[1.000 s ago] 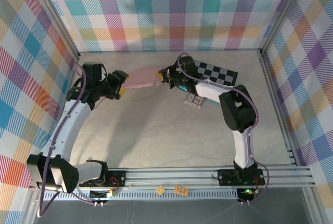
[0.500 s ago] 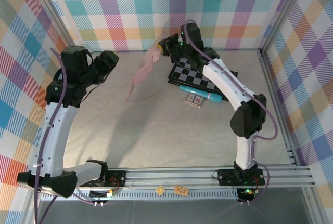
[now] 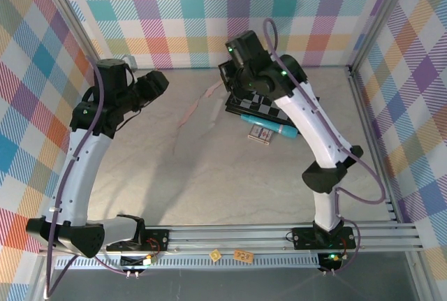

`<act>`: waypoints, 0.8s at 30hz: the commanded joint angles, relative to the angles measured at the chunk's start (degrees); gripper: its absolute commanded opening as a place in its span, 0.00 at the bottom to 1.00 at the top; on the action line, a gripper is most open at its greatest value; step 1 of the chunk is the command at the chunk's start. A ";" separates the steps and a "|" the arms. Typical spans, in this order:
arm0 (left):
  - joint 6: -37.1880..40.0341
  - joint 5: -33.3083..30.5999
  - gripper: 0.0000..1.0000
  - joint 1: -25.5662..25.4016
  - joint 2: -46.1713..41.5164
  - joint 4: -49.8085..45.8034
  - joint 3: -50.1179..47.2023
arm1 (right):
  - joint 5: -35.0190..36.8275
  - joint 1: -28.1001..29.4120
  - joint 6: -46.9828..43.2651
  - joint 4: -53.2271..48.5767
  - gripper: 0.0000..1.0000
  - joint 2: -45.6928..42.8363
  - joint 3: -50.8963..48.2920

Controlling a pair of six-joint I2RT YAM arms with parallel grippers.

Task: Fold the paper box

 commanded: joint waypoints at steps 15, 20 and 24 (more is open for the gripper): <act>33.58 -3.83 0.65 -14.49 -17.74 13.64 -26.02 | 3.17 -2.49 2.43 -5.32 0.00 11.07 -0.92; 39.06 -3.77 0.66 -17.39 -15.12 14.97 -27.53 | 2.52 -2.64 1.96 -5.14 0.00 11.00 -1.35; 39.66 -3.01 0.67 -19.66 -12.62 19.16 -27.36 | 2.09 -2.72 1.73 -4.73 0.00 10.84 -2.13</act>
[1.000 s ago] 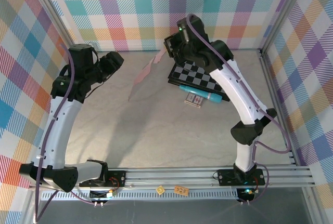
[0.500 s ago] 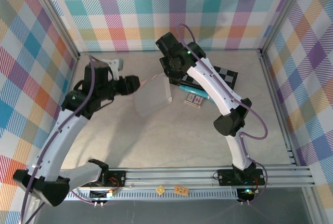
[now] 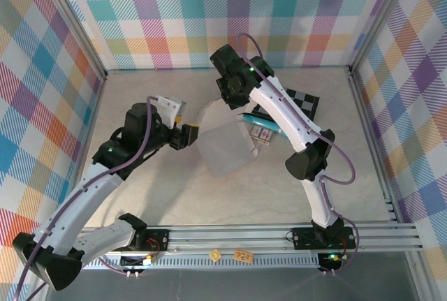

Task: Fold the paper box

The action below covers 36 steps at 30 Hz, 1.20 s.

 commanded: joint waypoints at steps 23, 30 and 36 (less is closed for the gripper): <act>6.25 -2.79 0.00 -4.00 10.40 5.84 0.08 | -6.90 -1.56 -6.88 8.67 0.46 -8.97 -16.35; 9.75 7.47 0.00 0.74 8.01 -0.91 -1.07 | -11.53 -3.73 -14.37 18.23 0.74 -19.64 -30.17; 13.53 16.13 0.00 6.59 7.57 -2.98 -2.57 | -16.97 -4.74 -16.12 27.37 0.79 -27.59 -42.55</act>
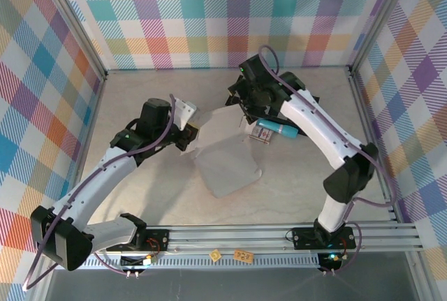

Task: Fold the paper box

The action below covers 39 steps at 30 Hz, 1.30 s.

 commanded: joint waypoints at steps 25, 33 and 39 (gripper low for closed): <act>-4.65 6.41 0.00 3.59 7.95 18.81 -8.28 | -12.42 -2.85 16.10 34.40 0.65 -3.52 -26.71; -8.03 4.78 0.00 3.59 6.40 22.06 -10.66 | -11.41 -2.80 17.11 33.71 0.56 -2.19 -26.37; -8.35 4.60 0.00 3.60 5.71 21.80 -10.84 | -11.64 -2.76 16.86 34.56 0.42 0.35 -24.35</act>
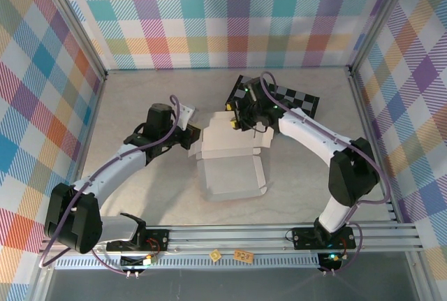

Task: Fold the paper box

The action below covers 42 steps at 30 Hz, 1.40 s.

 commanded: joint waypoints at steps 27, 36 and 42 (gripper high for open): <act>-19.74 -4.15 0.48 3.04 -12.73 -0.46 -2.42 | 1.09 0.11 -3.43 20.88 0.00 2.64 -6.34; -63.41 -9.06 0.54 1.29 -8.10 -16.67 12.06 | 2.60 1.25 -2.85 24.95 0.00 4.30 -6.45; -73.84 -11.00 0.54 -1.48 -0.46 -27.48 22.79 | 2.68 1.78 -2.40 25.13 0.00 5.10 -5.67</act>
